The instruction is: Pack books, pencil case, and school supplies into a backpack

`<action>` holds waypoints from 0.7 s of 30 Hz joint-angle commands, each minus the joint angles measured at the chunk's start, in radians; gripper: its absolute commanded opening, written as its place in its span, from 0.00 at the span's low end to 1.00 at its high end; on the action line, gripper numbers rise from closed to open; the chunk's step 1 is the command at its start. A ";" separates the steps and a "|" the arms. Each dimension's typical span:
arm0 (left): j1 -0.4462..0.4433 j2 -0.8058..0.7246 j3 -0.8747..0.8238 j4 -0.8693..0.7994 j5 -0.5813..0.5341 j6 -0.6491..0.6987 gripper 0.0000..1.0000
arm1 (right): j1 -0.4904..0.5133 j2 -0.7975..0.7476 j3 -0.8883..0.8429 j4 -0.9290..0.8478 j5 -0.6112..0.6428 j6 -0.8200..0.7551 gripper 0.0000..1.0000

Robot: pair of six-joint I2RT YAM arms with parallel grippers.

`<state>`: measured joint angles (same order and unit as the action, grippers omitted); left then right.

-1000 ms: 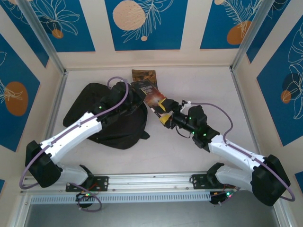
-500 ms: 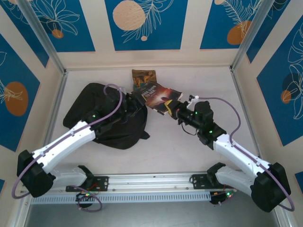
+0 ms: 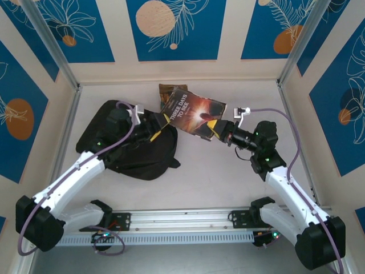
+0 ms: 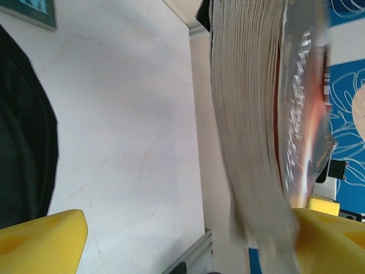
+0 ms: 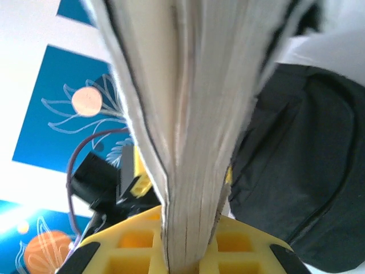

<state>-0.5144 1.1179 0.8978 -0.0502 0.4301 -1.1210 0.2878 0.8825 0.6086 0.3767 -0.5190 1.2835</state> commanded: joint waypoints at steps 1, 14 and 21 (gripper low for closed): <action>0.001 0.003 -0.007 0.202 0.098 -0.050 0.88 | 0.007 -0.032 -0.007 0.123 -0.085 -0.019 0.00; -0.029 -0.002 -0.048 0.406 0.107 -0.049 0.03 | 0.023 -0.040 -0.029 0.120 -0.040 -0.004 0.00; -0.045 -0.057 -0.087 0.465 0.127 0.001 0.00 | 0.021 -0.046 -0.017 0.160 -0.001 0.048 0.34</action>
<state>-0.5350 1.1015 0.8261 0.3397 0.4961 -1.1683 0.3077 0.8581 0.5591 0.4541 -0.5606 1.3056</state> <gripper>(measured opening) 0.124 0.314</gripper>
